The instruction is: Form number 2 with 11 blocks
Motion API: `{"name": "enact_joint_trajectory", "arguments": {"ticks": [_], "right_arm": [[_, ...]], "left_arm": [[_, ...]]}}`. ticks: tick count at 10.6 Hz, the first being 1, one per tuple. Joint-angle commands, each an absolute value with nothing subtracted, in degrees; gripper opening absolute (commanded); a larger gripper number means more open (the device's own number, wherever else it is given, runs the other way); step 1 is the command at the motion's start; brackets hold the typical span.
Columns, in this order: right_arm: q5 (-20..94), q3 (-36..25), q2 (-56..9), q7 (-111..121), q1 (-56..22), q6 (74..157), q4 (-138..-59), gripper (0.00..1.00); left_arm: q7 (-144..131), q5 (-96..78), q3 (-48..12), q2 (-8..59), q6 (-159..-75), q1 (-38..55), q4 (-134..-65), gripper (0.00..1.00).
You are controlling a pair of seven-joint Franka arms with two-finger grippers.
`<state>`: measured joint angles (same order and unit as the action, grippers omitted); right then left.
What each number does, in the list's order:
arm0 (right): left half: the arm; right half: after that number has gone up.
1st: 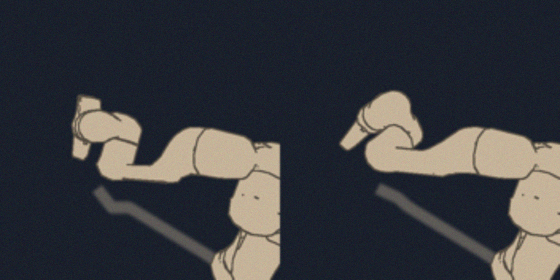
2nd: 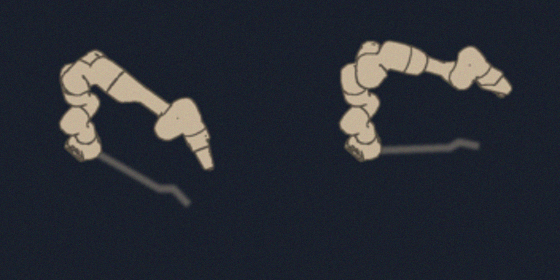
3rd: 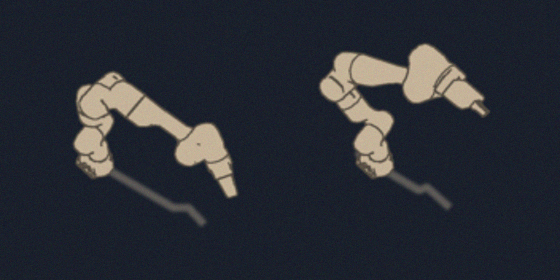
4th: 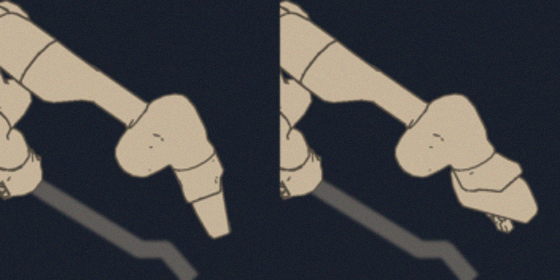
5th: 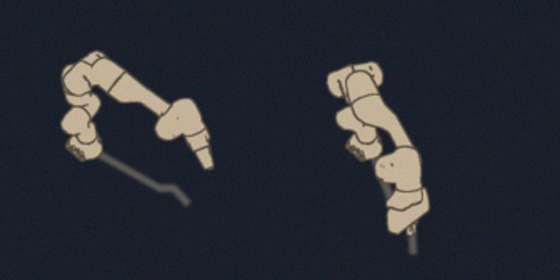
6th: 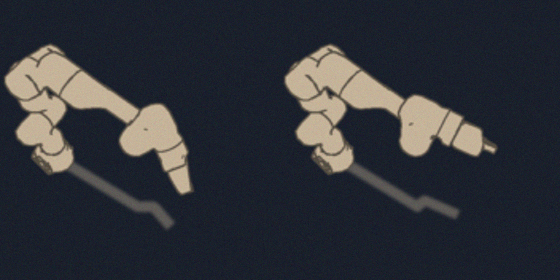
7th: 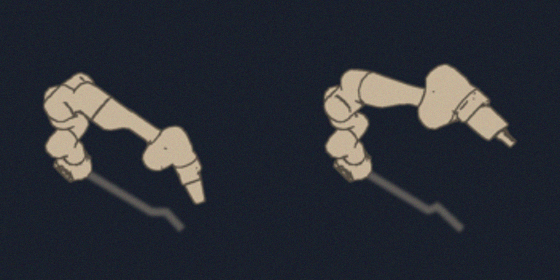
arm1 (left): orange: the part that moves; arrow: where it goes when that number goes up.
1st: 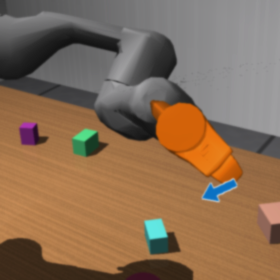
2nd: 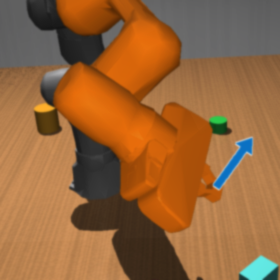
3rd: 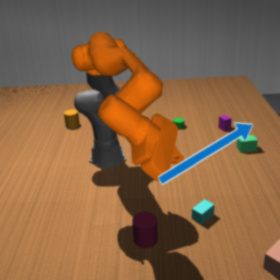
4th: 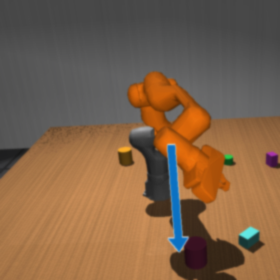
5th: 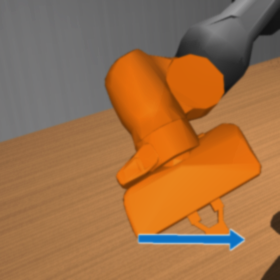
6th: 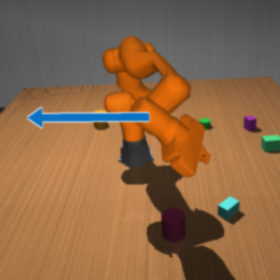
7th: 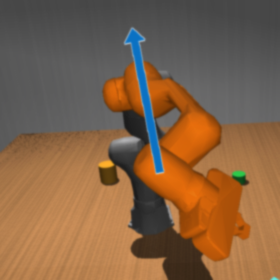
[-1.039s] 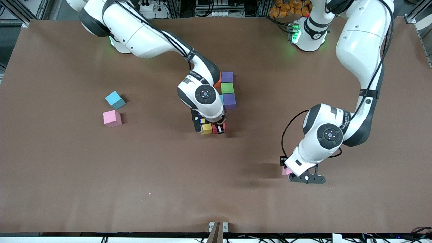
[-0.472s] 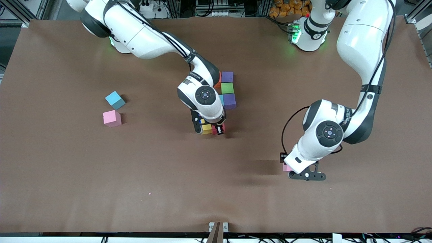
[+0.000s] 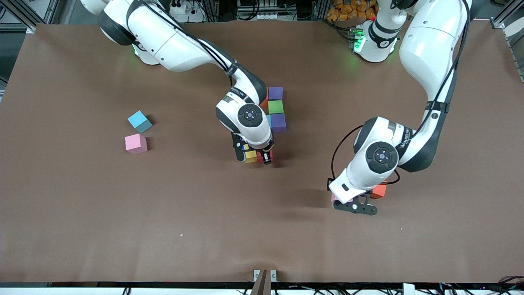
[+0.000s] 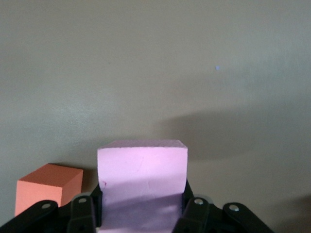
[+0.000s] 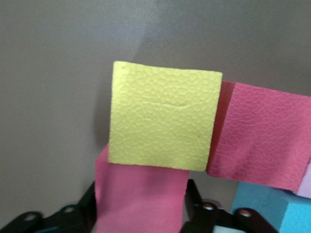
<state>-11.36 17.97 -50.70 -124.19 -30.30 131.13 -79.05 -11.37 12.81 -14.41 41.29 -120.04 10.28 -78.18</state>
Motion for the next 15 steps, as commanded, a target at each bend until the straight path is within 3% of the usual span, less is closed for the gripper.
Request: {"name": "enact_joint_trajectory", "arguments": {"ticks": [1, 4, 8, 13, 15], "right_arm": [[-11.3, 17.3, -49.5, -124.6, -30.4, 130.3, -78.7, 1.0], [-11.3, 19.0, -48.1, -123.0, -27.9, 123.8, -76.3, 1.0], [-11.0, 20.6, -45.9, -104.8, -20.2, 117.3, -75.1, 1.0], [-10.6, 22.1, -41.2, -75.2, -6.7, 108.1, -75.1, 1.0], [-10.6, 22.0, -39.8, -60.5, -1.2, 101.2, -75.2, 1.0]], "left_arm": [[-1.7, 13.5, -14.9, 36.4, -119.6, 9.2, -85.3, 0.52], [2.2, 14.2, -16.5, 31.2, -120.7, 9.1, -93.4, 0.53], [8.0, 14.2, -16.9, 23.4, -131.9, 8.8, -110.2, 0.53], [15.5, 14.2, -21.1, 21.9, -135.9, 8.7, -115.8, 0.53], [19.2, 14.2, -21.7, 21.8, -141.4, 8.4, -119.2, 0.53]]}}
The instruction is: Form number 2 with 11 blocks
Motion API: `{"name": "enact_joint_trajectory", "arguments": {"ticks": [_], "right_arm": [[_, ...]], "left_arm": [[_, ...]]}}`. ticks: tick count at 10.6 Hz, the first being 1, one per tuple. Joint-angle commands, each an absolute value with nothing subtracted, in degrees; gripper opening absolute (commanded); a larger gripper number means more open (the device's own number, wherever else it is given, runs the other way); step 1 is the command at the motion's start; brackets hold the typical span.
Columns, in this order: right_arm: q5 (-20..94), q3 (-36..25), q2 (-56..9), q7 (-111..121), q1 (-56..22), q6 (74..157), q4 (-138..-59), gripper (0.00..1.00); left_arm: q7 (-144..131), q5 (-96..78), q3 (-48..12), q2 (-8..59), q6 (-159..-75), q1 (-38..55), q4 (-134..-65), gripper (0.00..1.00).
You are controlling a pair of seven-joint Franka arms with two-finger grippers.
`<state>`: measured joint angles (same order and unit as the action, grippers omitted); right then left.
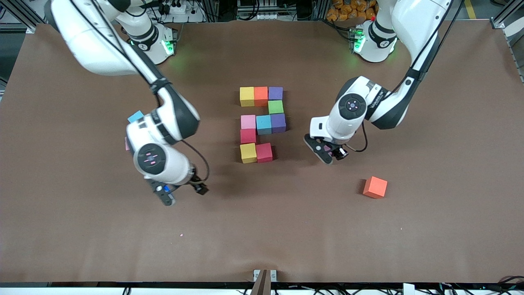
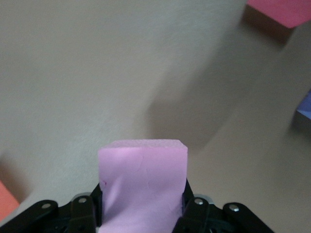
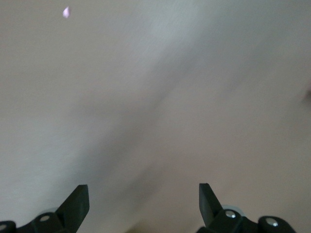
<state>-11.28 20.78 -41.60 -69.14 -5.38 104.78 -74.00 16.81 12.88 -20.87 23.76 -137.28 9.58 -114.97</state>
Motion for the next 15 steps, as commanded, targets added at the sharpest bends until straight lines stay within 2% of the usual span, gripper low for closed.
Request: {"name": "enact_joint_trajectory", "arguments": {"ticks": [1, 4, 6, 8, 10, 13, 15], "right_arm": [[-10.5, 22.8, -39.0, -53.2, 1.7, 97.9, -75.5, 1.0], [-8.6, 23.0, -34.6, -42.4, 4.7, 93.5, -78.2, 1.0], [-8.5, 22.4, -30.8, -34.7, 5.1, 89.7, -79.4, 1.0], [-5.6, 17.5, -23.0, -23.9, 3.5, 90.7, -85.9, 1.0], [1.5, 6.8, -17.3, -9.4, -1.0, 91.1, -89.5, 1.0], [2.0, 4.7, -7.1, -0.1, -0.8, 97.9, -98.8, 1.0], [1.5, 4.7, -4.2, 0.1, -0.3, 97.6, -98.4, 1.0]], "left_arm": [[20.1, 14.2, -21.9, 21.9, -144.8, 8.4, -120.8, 0.53], [28.4, 14.2, -21.9, 22.8, -152.9, 8.3, -123.9, 0.53], [29.7, 14.2, -21.9, 23.5, -153.5, 8.4, -123.9, 0.52], [31.6, 14.2, -22.0, 24.5, -154.8, 8.4, -123.7, 0.51], [31.7, 14.2, -22.8, 26.8, -156.1, 8.7, -121.8, 0.51], [33.4, 14.2, -23.1, 31.4, -156.2, 10.1, -116.6, 0.51], [33.0, 14.2, -23.1, 32.7, -156.2, 12.6, -114.6, 0.5]]}}
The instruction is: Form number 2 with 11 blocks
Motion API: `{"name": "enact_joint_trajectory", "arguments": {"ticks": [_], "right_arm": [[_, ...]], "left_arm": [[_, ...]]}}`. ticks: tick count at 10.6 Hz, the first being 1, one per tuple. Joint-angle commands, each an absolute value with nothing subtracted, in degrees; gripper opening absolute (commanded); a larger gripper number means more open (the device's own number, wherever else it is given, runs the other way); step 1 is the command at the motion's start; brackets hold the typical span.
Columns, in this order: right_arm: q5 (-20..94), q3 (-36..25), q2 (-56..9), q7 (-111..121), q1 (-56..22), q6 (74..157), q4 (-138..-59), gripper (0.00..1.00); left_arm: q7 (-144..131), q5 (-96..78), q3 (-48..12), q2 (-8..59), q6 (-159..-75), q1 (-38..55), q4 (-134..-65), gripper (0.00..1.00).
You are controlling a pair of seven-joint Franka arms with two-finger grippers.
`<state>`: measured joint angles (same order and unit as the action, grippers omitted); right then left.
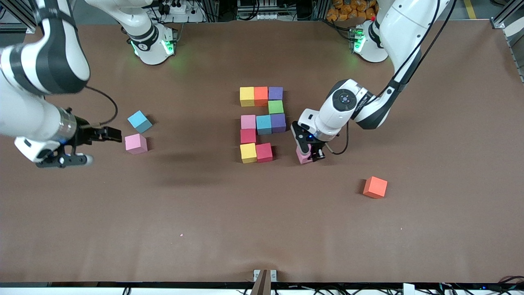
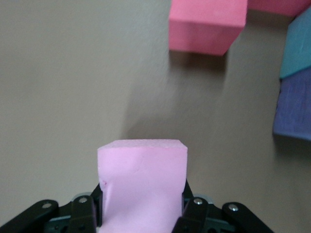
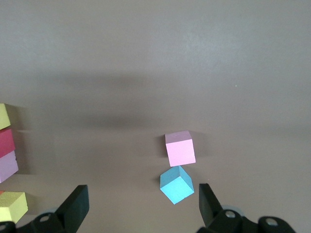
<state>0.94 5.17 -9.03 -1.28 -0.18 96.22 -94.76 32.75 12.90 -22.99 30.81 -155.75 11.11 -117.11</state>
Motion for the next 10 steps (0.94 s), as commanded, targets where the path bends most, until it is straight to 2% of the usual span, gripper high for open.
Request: {"name": "enact_joint_trajectory", "arguments": {"ticks": [1, 6, 10], "right_arm": [[1.5, 4.7, -2.7, 1.2, 0.2, 97.5, -98.3, 1.0], [2.0, 4.7, 0.4, 6.2, 2.3, 91.5, -96.9, 1.0], [2.0, 4.8, 0.4, 6.0, 2.8, 91.5, -96.3, 1.0]], "left_arm": [[33.0, 14.2, -23.1, 33.2, -156.2, 12.8, -114.2, 0.5], [32.7, 14.2, -23.0, 35.6, -156.2, 15.5, -112.1, 0.5], [32.7, 14.1, -22.9, 38.0, -155.9, 17.2, -108.7, 0.5]]}}
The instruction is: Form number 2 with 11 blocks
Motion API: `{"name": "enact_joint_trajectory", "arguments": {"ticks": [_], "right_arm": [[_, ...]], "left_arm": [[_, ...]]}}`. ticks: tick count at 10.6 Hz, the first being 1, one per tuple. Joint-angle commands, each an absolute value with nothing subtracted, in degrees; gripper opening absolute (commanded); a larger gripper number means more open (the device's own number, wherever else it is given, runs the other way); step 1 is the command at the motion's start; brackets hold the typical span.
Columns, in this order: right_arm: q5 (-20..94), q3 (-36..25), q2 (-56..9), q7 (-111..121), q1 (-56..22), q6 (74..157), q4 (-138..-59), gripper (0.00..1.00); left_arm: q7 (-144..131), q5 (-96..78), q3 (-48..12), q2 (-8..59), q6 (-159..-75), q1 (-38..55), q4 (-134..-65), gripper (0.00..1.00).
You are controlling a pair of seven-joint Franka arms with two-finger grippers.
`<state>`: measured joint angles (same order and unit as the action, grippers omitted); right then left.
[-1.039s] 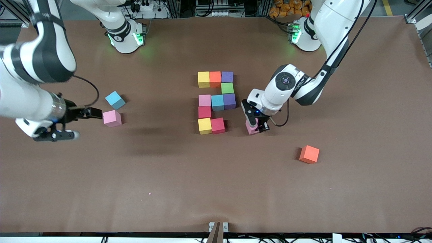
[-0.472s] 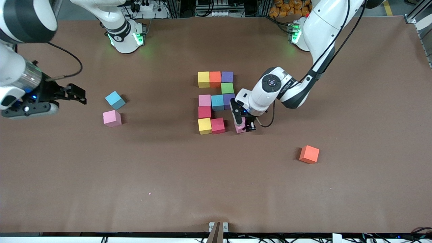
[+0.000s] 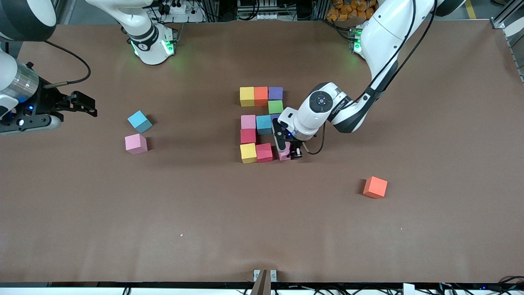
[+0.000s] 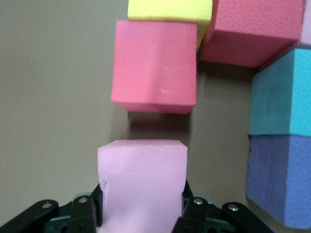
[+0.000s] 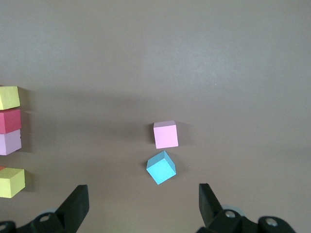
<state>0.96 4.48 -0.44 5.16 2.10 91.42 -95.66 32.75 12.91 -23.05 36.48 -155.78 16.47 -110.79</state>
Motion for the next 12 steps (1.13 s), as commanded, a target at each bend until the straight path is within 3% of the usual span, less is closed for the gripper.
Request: {"name": "enact_joint_trajectory", "arguments": {"ticks": [1, 12], "right_arm": [[2.0, 4.8, 0.3, 6.0, 2.7, 91.5, -96.8, 1.0], [2.0, 4.8, -0.3, 6.0, 3.0, 92.4, -96.6, 1.0]], "left_arm": [[32.7, 14.1, -22.8, 38.1, -155.8, 17.3, -108.6, 0.5], [32.2, 14.1, -22.7, 40.1, -155.7, 18.5, -106.3, 0.55]]}}
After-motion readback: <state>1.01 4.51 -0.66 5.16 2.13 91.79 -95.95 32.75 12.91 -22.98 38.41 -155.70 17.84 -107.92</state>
